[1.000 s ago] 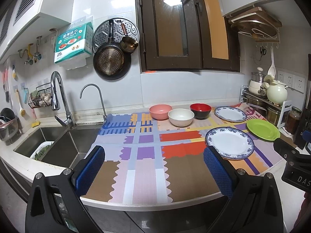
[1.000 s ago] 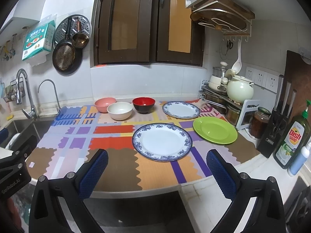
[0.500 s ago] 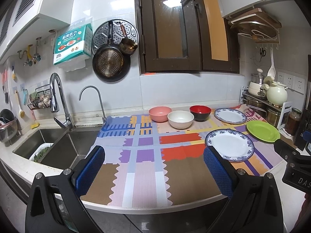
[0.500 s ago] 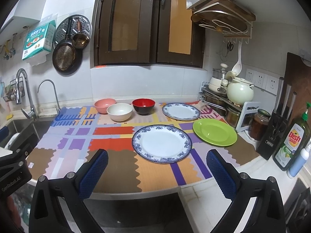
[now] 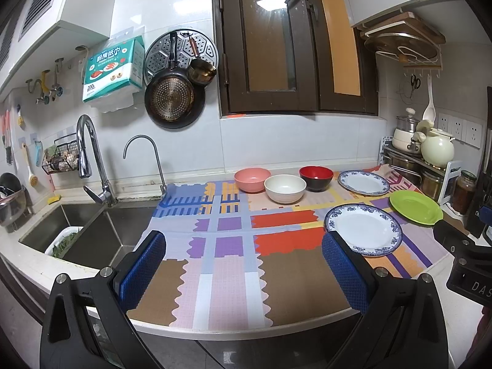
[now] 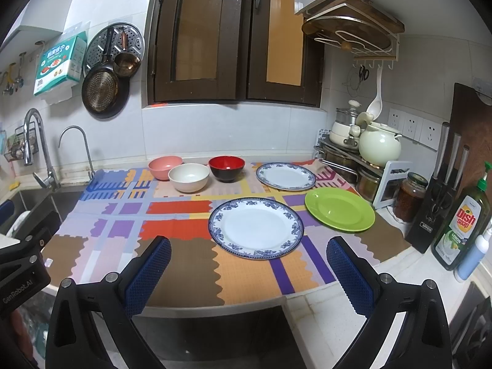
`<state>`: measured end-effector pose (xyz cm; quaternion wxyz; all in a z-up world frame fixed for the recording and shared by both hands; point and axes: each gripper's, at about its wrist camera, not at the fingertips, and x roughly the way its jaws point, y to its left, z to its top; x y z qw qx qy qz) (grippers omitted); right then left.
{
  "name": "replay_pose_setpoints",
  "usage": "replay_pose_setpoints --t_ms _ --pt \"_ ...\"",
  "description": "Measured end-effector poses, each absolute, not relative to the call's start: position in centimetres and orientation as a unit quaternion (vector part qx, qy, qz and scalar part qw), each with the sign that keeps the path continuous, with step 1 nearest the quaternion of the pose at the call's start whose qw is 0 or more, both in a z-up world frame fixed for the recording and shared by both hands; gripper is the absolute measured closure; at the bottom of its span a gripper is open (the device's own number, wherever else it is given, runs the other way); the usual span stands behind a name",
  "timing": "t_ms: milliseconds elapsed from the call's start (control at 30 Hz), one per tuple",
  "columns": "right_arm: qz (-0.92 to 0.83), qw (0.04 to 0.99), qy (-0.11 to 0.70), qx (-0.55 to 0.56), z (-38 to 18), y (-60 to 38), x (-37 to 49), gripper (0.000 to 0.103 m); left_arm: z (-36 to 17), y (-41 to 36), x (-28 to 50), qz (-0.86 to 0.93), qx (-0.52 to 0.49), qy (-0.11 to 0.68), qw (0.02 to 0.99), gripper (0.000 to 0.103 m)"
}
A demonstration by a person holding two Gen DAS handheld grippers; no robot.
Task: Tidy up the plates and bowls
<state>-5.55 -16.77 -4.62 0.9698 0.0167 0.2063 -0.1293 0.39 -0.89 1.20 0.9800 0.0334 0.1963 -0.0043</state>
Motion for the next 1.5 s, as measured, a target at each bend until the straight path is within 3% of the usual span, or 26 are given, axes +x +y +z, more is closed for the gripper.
replay_pose_setpoints --t_ms 1500 --pt "-0.153 0.961 0.227 0.037 -6.3 -15.9 -3.1 0.001 -0.9 0.1 4.6 -0.059 0.044 0.208 0.975 0.0"
